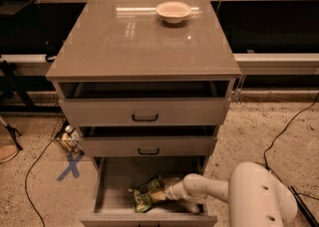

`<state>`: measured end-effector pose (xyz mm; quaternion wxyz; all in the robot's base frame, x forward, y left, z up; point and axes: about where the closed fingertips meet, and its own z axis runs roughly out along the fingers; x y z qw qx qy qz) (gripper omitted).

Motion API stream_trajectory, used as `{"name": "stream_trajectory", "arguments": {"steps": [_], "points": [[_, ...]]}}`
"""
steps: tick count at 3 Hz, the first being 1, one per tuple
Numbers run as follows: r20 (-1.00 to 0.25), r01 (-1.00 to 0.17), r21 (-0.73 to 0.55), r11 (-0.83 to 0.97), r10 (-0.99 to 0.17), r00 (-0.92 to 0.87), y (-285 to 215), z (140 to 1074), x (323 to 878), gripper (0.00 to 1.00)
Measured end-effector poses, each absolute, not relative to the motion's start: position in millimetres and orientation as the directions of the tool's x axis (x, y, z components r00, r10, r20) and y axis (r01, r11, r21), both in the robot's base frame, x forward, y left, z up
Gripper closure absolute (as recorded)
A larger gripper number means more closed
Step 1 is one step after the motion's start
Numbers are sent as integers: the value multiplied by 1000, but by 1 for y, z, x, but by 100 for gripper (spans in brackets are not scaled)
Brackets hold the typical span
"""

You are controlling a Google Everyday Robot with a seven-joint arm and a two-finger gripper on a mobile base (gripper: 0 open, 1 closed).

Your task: Pick green jalapeno chip bag from bottom drawer and place on counter

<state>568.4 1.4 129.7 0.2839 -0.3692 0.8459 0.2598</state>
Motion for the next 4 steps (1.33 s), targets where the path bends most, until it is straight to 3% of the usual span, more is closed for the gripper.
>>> {"name": "stream_trajectory", "arguments": {"steps": [2,3,4], "points": [[-738,-777,187,600,-436,-515,-11,176,573,89],[-828,-805,137,577,-380,-413,-21,250,563,100],[-904,-847,80,526,-319,-284,-34,335,543,100]]}}
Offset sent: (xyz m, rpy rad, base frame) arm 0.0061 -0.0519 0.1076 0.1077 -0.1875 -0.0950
